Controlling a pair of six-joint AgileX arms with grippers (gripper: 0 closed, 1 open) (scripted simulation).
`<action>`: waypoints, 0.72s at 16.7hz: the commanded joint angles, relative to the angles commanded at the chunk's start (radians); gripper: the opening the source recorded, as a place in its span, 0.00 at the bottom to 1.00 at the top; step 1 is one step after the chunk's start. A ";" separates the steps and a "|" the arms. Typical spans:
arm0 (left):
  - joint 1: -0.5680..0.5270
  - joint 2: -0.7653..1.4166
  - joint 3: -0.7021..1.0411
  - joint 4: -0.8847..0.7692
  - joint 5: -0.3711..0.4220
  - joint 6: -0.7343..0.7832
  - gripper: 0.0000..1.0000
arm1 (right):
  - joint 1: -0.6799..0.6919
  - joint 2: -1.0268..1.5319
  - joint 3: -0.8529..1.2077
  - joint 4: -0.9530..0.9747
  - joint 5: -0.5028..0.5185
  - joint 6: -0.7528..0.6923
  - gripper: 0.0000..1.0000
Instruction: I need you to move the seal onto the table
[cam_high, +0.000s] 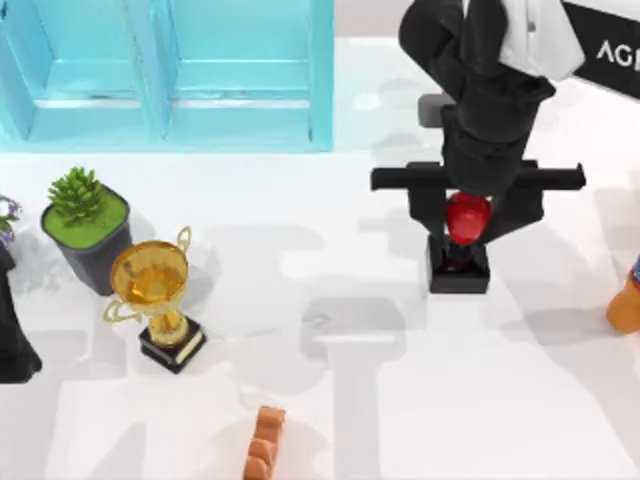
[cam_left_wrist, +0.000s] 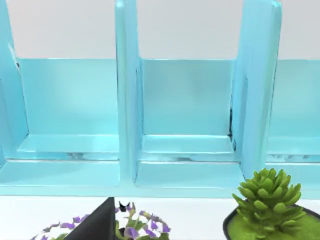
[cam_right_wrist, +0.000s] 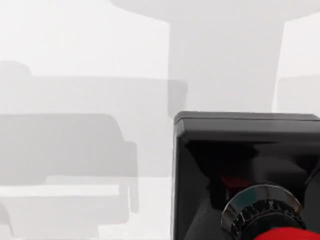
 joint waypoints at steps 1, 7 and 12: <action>0.000 0.000 0.000 0.000 0.000 0.000 1.00 | -0.001 0.001 -0.003 0.003 0.000 0.001 0.00; 0.000 0.000 0.000 0.000 0.000 0.000 1.00 | 0.004 0.032 -0.108 0.140 0.002 0.002 0.00; 0.000 0.000 0.000 0.000 0.000 0.000 1.00 | 0.005 0.036 -0.124 0.160 0.003 0.002 0.00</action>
